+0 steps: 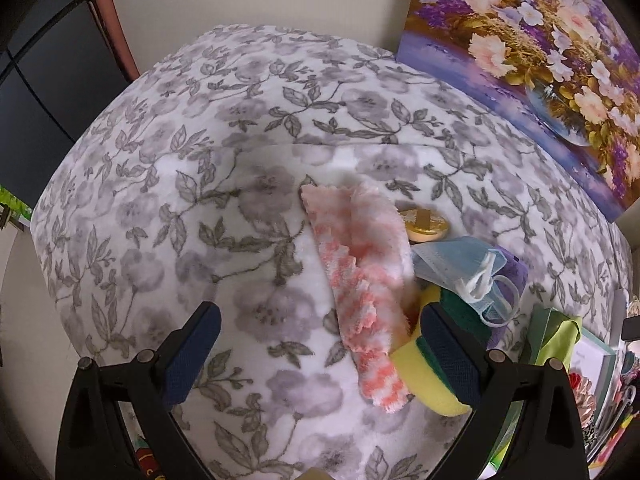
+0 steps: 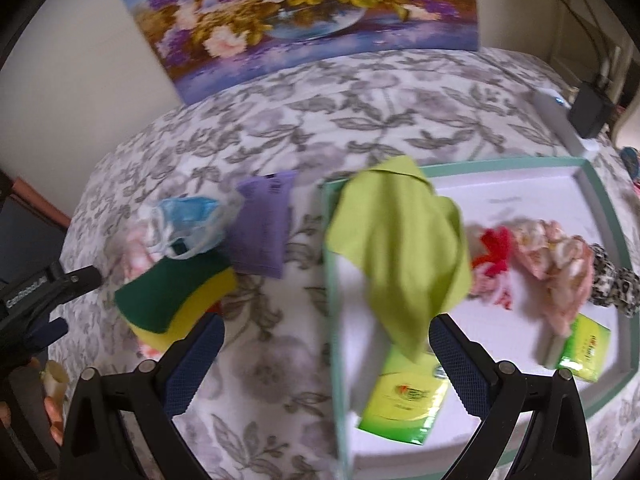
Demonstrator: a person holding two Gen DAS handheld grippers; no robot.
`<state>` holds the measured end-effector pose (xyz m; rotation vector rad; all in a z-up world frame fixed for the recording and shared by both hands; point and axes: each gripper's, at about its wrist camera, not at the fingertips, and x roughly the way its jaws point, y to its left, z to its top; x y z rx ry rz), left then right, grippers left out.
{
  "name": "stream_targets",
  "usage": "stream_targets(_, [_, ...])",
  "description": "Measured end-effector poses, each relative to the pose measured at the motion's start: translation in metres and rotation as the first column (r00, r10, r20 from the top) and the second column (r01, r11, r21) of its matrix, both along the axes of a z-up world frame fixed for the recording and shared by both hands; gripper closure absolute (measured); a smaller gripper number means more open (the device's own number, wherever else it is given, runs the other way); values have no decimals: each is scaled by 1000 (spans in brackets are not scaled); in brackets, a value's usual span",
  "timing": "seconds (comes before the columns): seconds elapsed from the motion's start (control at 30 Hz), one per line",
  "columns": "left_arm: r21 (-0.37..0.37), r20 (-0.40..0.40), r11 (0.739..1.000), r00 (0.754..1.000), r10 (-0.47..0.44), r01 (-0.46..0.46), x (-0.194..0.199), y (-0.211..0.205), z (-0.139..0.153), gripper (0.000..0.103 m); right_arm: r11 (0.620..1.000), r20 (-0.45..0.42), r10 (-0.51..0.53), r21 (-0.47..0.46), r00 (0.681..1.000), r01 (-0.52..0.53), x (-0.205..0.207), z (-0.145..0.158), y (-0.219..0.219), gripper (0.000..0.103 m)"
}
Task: Organize soft objects
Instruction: 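Grasp the pink-white fluffy towel with left tool while right tool grasps green-yellow sponge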
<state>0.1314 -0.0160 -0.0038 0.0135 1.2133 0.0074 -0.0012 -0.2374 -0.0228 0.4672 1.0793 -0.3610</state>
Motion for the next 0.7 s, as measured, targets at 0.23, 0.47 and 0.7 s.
stream_targets(0.23, [6, -33, 1000, 999, 9, -9, 7, 4, -12, 3, 999, 15, 37, 37, 999, -37, 20, -3, 18, 0])
stream_targets(0.47, [-5, -55, 999, 998, 31, -32, 18, 12, -21, 3, 997, 15, 31, 72, 999, -32, 38, -8, 23, 0])
stream_targets(0.7, [-24, -60, 996, 995, 80, -81, 30, 24, -25, 3, 994, 41, 51, 100, 998, -55, 55, -3, 33, 0])
